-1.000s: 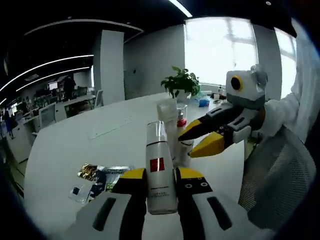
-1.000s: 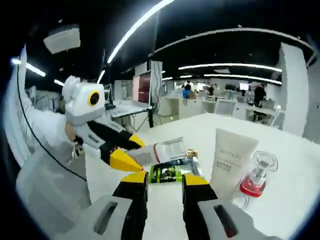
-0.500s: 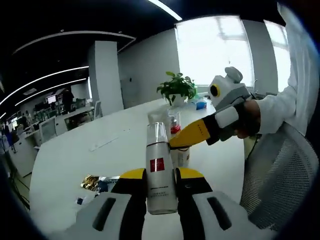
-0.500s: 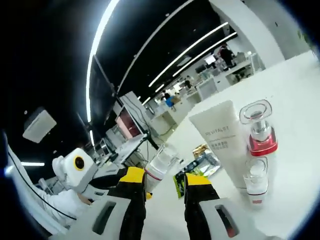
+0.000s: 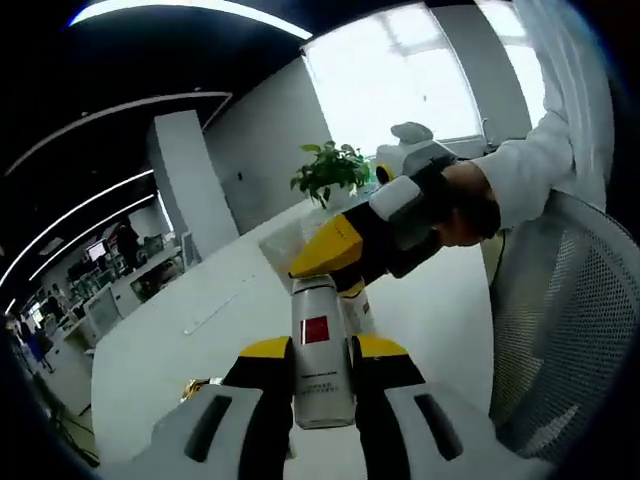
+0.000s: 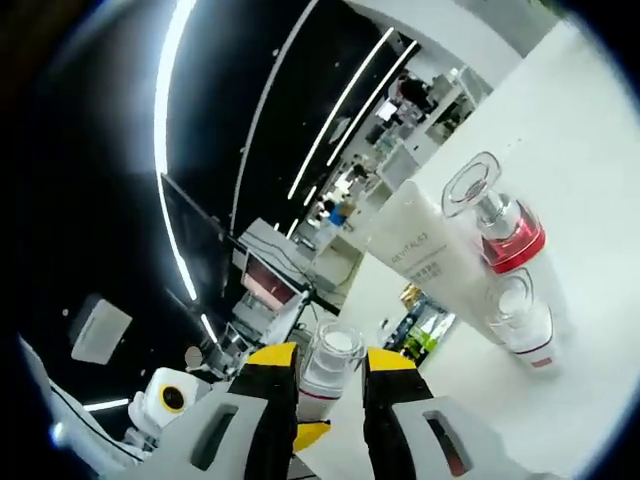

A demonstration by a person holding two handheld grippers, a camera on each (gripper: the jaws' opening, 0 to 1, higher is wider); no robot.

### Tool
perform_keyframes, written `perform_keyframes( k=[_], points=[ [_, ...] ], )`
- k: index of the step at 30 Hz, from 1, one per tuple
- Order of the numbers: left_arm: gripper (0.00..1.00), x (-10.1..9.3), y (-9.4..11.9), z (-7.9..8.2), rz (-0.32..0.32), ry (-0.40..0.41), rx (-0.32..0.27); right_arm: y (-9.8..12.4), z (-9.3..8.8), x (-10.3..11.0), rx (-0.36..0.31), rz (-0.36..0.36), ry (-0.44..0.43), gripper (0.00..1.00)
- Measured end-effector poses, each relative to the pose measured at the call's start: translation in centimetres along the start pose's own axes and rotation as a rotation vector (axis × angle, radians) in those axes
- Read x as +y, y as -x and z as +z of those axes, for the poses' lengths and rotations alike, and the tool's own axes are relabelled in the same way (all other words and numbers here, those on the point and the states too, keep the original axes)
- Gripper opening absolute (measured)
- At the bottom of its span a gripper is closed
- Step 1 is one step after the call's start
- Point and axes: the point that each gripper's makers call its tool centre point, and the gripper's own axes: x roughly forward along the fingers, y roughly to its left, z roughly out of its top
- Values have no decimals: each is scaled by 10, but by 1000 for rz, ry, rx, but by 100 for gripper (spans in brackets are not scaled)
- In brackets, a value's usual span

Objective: Arrange the skincare products in the storage area until every visible bottle or jar stands upright without overlapping.

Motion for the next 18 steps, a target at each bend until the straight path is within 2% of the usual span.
perform_keyframes(
  k=[3, 10, 14, 17, 18],
  points=[
    [17, 0, 0, 2, 2, -18, -6, 1, 0, 2, -5, 17, -86, 13],
    [19, -4, -2, 2, -12, -60, -8, 2, 1, 2, 4, 16, -104, 11],
    [19, -7, -3, -1, -43, -34, 6, 3, 1, 3, 15, 21, -51, 10],
    [19, -9, -4, -2, -63, -9, 7, 4, 0, 6, 31, 27, 16, 10],
    [19, -10, -4, -2, -70, 4, 7, 4, 1, 7, 39, 33, 64, 9]
  ],
)
